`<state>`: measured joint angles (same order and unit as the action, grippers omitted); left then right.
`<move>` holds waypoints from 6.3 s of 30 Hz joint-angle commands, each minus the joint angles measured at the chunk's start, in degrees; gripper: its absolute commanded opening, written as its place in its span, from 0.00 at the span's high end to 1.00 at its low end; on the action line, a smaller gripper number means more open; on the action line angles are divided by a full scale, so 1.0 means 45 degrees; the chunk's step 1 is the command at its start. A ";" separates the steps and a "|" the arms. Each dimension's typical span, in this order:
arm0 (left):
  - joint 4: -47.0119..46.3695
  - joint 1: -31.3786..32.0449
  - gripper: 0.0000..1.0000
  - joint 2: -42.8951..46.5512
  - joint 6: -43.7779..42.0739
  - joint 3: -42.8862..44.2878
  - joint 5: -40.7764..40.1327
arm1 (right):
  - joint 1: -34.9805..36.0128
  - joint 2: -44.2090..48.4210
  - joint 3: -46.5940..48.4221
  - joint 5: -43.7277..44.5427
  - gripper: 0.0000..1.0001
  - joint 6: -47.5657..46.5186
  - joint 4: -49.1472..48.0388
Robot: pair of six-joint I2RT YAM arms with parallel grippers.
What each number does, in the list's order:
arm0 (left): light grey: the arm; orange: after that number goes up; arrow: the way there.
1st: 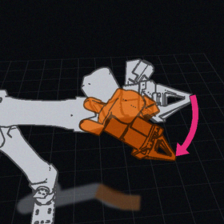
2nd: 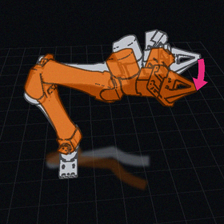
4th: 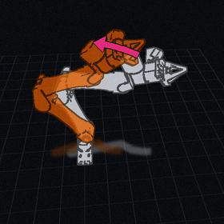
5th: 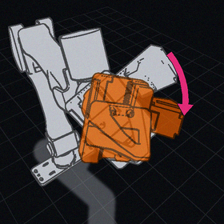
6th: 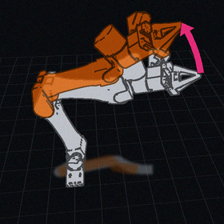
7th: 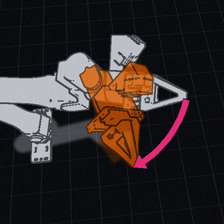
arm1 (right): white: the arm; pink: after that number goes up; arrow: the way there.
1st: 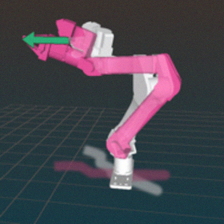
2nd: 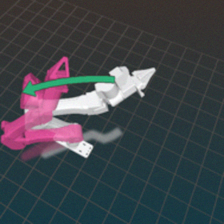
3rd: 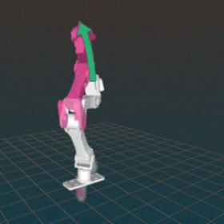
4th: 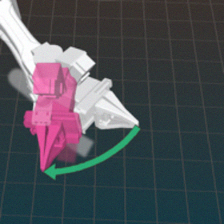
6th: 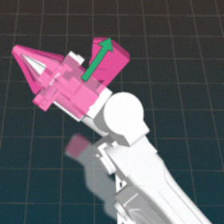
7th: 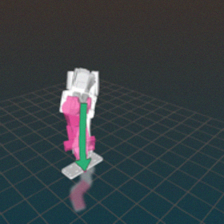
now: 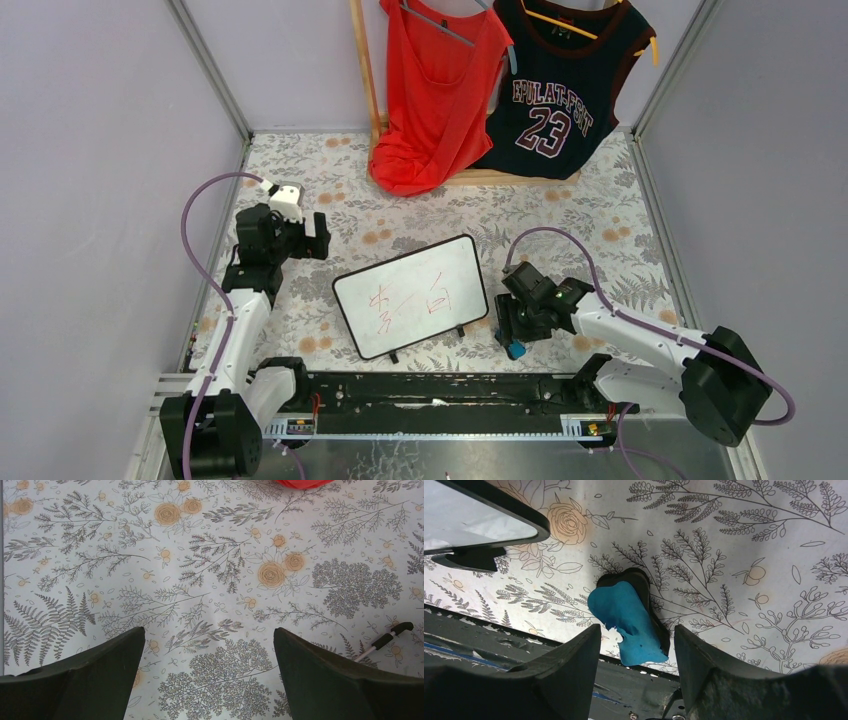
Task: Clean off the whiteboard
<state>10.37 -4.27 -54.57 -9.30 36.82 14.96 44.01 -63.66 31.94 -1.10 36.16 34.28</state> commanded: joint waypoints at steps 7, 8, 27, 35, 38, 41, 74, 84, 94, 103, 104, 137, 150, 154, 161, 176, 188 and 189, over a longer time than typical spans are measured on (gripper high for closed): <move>-0.0013 -0.0070 0.00 0.0248 -0.0188 -0.0210 -0.0179 | 0.0127 -0.0086 0.0050 0.0132 0.41 0.0144 -0.0184; -0.0002 -0.0057 0.00 0.0272 -0.0198 -0.0222 -0.0175 | 0.0126 -0.0118 0.0050 0.0129 0.41 0.0159 -0.0197; 0.0048 -0.0065 0.00 0.0494 -0.0199 -0.0349 -0.0230 | 0.0129 -0.0515 0.0089 0.0199 0.57 0.0211 -0.0217; 0.0063 -0.0051 0.00 0.0539 -0.0180 -0.0389 -0.0242 | 0.0135 -0.0375 0.0107 0.0583 0.48 0.0400 -0.0062; 0.0058 -0.0067 0.00 0.0538 -0.0163 -0.0423 -0.0226 | 0.0134 -0.0423 0.0142 0.0558 0.39 0.0383 -0.0021; 0.0059 -0.0049 0.00 0.0519 -0.0164 -0.0445 -0.0228 | 0.0139 -0.0335 0.0129 0.0556 0.38 0.0383 -0.0008; 0.0059 -0.0051 0.00 0.0715 -0.0182 -0.0584 -0.0304 | 0.0630 -0.0814 0.0169 0.1207 0.68 0.0859 0.0050; 0.0681 -0.0051 0.00 0.0695 -0.0106 -0.0173 -0.0017 | 0.0630 0.0891 0.0594 0.2025 1.00 0.1222 0.0495; 0.2120 -0.0156 0.11 0.0311 -0.0624 0.1235 0.1249 | 0.0630 0.2257 0.2411 0.3127 1.00 0.1192 0.1831; 0.4551 -0.1551 0.12 -0.0805 -0.1592 0.4026 0.5333 | 0.0628 0.2138 0.2443 0.2752 1.00 0.0803 0.1361; 0.5173 -0.1873 0.12 -0.1004 -0.2097 0.4428 0.6171 | 0.0630 0.2176 0.2492 0.2788 1.00 0.0752 0.1380; 1.6178 -0.3087 0.40 -0.2796 -1.2849 0.5090 1.1039 | 0.0629 0.1968 0.2912 0.3198 1.00 0.0313 0.1321; 1.6098 -0.2812 0.49 -0.3351 -1.3044 0.4942 1.1594 | 0.0625 0.2056 0.2824 0.3285 1.00 0.0430 0.1327; 1.5320 -0.2462 0.49 -0.3226 -1.2145 0.4853 1.1484 | 0.0630 0.2037 0.2826 0.3306 1.00 0.0457 0.1307; 1.4048 -0.1781 0.49 -0.2839 -1.0760 0.4654 1.0990 | 0.0628 0.2024 0.2806 0.3325 1.00 0.0487 0.1268; 1.3836 -0.1021 0.56 -0.3420 -1.0471 0.4738 1.0798 | 0.0625 0.2093 0.2784 0.3367 1.00 0.0500 0.1303; 1.3965 -0.0575 0.67 -0.3816 -1.0472 0.4884 1.0636 | 0.0625 0.2116 0.2823 0.3348 1.00 0.0538 0.1352; 1.3967 -0.0564 0.70 -0.3846 -1.0470 0.4885 1.0630 | 0.0620 0.2105 0.2816 0.3338 1.00 0.0543 0.1332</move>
<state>74.13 -7.18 -71.44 -56.40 58.11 62.98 46.35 -54.89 43.13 12.60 38.00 40.07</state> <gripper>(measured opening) 0.348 0.327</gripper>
